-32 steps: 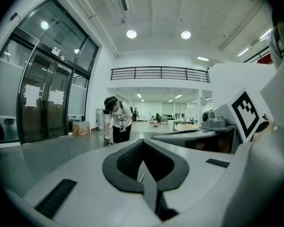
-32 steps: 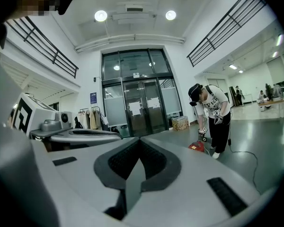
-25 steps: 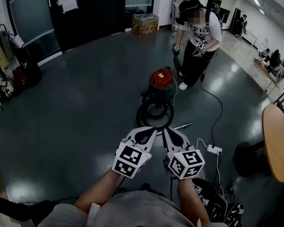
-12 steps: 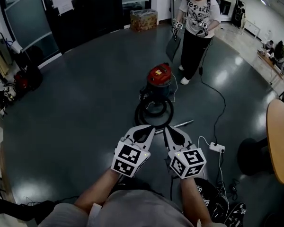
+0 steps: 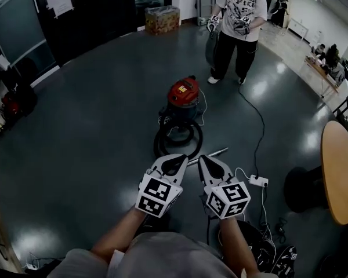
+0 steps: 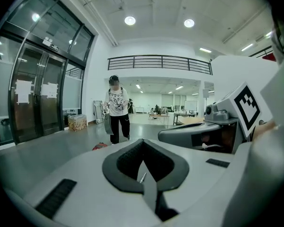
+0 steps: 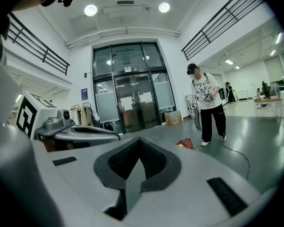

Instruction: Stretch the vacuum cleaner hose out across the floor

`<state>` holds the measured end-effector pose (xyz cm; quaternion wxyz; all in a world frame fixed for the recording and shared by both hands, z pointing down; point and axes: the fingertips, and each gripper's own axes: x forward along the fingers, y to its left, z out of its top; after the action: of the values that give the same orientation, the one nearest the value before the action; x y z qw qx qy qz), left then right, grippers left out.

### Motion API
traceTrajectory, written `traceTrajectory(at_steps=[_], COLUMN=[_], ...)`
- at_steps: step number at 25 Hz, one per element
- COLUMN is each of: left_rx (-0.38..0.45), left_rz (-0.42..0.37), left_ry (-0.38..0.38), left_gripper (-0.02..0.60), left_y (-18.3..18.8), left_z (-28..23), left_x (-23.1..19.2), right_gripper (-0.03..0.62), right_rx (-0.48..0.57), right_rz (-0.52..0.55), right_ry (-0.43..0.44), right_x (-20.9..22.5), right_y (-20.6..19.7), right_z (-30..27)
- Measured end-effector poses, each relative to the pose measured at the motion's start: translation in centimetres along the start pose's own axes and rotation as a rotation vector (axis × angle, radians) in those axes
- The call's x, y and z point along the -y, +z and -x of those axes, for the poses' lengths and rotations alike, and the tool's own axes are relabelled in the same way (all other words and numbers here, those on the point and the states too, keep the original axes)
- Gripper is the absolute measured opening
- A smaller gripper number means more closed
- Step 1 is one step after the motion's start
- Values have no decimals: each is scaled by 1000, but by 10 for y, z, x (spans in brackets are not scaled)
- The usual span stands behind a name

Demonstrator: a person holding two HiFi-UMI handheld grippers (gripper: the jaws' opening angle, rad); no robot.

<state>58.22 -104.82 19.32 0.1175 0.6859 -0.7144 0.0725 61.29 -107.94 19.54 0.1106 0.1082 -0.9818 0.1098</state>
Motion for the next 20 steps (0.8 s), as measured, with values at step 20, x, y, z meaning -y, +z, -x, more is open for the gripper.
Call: traceTrajectory(at_steps=[20], left_rx=[-61], left_rz=[121], left_ry=[-90], left_gripper=[8], left_y=[-37], left_z=[-103], left_x=[-145], right_gripper=[5], right_rx=[-248], right_rz=[130], right_ry=[-87], right_x=[60], right_y=[-4], right_z=[-162])
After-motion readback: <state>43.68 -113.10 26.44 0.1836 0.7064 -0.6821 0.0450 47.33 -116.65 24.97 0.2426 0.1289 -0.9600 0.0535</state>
